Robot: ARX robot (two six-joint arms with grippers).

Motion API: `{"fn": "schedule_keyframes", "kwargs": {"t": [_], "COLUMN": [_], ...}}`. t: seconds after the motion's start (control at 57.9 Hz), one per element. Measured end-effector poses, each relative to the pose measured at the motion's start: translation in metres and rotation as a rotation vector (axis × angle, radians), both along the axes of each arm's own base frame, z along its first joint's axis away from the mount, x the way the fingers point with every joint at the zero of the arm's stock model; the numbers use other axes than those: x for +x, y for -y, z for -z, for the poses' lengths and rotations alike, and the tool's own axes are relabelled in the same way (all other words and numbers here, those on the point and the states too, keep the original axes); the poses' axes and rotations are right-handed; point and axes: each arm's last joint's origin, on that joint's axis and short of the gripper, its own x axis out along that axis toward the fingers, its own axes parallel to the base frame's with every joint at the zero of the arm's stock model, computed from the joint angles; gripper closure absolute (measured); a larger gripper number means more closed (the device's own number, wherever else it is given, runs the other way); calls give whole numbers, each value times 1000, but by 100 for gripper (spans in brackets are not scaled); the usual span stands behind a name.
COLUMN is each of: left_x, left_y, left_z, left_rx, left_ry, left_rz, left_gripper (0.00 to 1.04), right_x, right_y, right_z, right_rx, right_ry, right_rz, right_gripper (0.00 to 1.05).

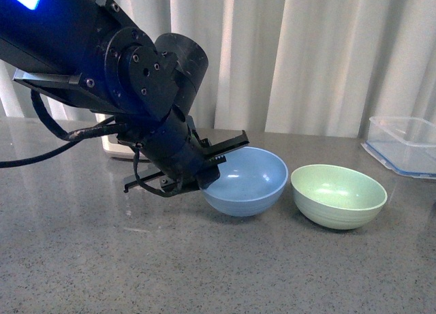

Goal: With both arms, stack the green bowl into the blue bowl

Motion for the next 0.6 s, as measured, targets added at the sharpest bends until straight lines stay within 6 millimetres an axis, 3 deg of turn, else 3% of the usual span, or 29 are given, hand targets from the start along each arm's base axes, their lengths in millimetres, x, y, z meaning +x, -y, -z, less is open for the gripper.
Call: {"fn": "schedule_keyframes", "kwargs": {"t": [0.207,0.604], "left_x": [0,2], "left_y": [4,7], "left_z": [7,-1], "left_rx": [17,-5], "left_ry": [-23,-14], "left_rz": [13,43], "left_gripper": [101,39], "right_x": [0,0], "right_y": [0,0], "right_z": [0,0], "right_rx": [0,0], "right_ry": [0,0], "right_rz": [0,0], "right_gripper": [10,10]}}
